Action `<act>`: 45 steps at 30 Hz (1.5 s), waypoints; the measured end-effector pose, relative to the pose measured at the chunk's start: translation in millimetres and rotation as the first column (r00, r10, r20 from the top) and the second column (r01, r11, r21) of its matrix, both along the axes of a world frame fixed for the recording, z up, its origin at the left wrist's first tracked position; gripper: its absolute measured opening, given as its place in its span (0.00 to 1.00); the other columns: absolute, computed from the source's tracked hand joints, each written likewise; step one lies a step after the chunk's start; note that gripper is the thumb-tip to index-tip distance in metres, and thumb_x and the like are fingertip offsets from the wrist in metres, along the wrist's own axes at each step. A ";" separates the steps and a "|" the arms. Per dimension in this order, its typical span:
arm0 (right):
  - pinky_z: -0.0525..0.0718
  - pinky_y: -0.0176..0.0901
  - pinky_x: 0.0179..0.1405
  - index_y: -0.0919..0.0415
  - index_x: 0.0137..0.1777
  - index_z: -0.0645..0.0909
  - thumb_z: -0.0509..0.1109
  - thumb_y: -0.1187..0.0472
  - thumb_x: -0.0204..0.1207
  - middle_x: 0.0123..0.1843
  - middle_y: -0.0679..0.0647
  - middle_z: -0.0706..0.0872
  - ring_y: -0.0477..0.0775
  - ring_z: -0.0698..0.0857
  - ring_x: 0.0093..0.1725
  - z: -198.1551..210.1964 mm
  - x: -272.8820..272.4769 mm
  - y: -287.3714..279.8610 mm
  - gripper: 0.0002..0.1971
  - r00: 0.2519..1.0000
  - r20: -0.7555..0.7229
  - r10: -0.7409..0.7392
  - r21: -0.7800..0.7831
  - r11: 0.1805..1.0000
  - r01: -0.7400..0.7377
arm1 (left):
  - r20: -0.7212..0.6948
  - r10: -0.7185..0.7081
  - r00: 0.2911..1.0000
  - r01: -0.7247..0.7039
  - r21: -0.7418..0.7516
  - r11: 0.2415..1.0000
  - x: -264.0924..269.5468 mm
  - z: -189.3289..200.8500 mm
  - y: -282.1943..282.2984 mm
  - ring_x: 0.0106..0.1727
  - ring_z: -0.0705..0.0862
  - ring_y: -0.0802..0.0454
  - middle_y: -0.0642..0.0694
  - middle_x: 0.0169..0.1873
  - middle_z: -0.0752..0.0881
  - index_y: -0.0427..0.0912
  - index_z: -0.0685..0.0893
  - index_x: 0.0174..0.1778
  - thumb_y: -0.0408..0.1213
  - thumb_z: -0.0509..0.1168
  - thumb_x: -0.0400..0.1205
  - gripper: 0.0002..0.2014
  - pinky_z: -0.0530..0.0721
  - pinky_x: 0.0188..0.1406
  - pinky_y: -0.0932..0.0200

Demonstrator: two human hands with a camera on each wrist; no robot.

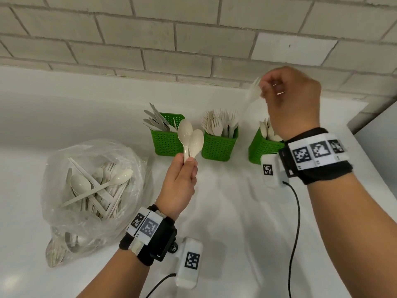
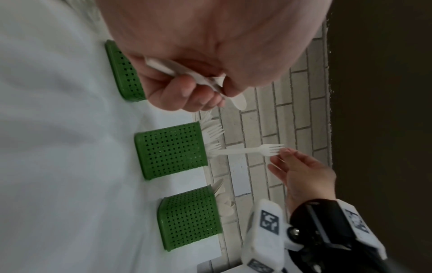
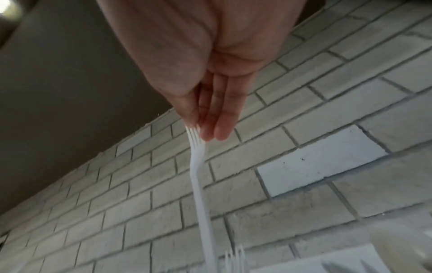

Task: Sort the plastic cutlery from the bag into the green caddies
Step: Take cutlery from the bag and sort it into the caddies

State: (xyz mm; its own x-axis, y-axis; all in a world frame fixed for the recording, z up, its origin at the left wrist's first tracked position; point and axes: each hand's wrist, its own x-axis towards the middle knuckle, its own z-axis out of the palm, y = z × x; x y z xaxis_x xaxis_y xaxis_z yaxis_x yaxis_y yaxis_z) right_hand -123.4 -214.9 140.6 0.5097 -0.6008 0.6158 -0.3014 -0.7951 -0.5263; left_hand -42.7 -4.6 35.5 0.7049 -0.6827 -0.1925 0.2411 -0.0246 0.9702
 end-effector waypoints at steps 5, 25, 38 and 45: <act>0.84 0.52 0.56 0.57 0.56 0.87 0.65 0.63 0.82 0.52 0.54 0.90 0.57 0.87 0.49 -51.3 15.5 4.6 0.10 0.922 -0.377 0.085 0.106 0.993 -0.049 | -0.001 -0.039 0.999 0.039 -0.015 0.999 -3.3 8.0 0.1 0.28 0.63 0.56 0.50 0.31 0.72 0.41 0.73 0.45 0.32 0.53 0.88 0.07 0.59 0.24 0.63; 0.84 0.37 0.31 0.66 0.52 0.87 0.80 0.66 0.70 0.36 0.57 0.85 0.45 0.82 0.27 -27.8 -11.3 40.0 0.12 0.942 0.047 0.333 0.591 0.751 -0.295 | 0.261 -0.258 0.930 0.280 -0.051 0.959 -20.3 2.6 -18.3 0.21 0.64 0.61 0.48 0.24 0.68 0.36 0.79 0.50 0.42 0.47 0.91 0.18 0.65 0.20 0.69; 0.85 0.43 0.26 0.58 0.47 0.83 0.73 0.70 0.75 0.33 0.55 0.82 0.51 0.86 0.26 -31.3 -35.8 23.8 0.07 0.973 0.128 0.193 0.561 0.795 -0.231 | 0.687 -0.353 0.635 0.245 0.254 0.936 -23.7 -7.2 -22.5 0.27 0.77 0.54 0.50 0.33 0.81 0.44 0.75 0.57 0.46 0.53 0.89 0.11 0.78 0.29 0.51; 0.88 0.54 0.38 0.48 0.54 0.87 0.66 0.58 0.77 0.34 0.38 0.81 0.55 0.88 0.33 7.8 -88.2 -40.6 0.11 0.990 0.100 -0.103 0.134 0.987 0.089 | 0.865 -0.466 0.184 0.006 0.473 0.881 -23.0 -36.0 -12.4 0.38 0.83 0.43 0.47 0.42 0.83 0.41 0.80 0.55 0.48 0.59 0.82 0.15 0.80 0.30 0.53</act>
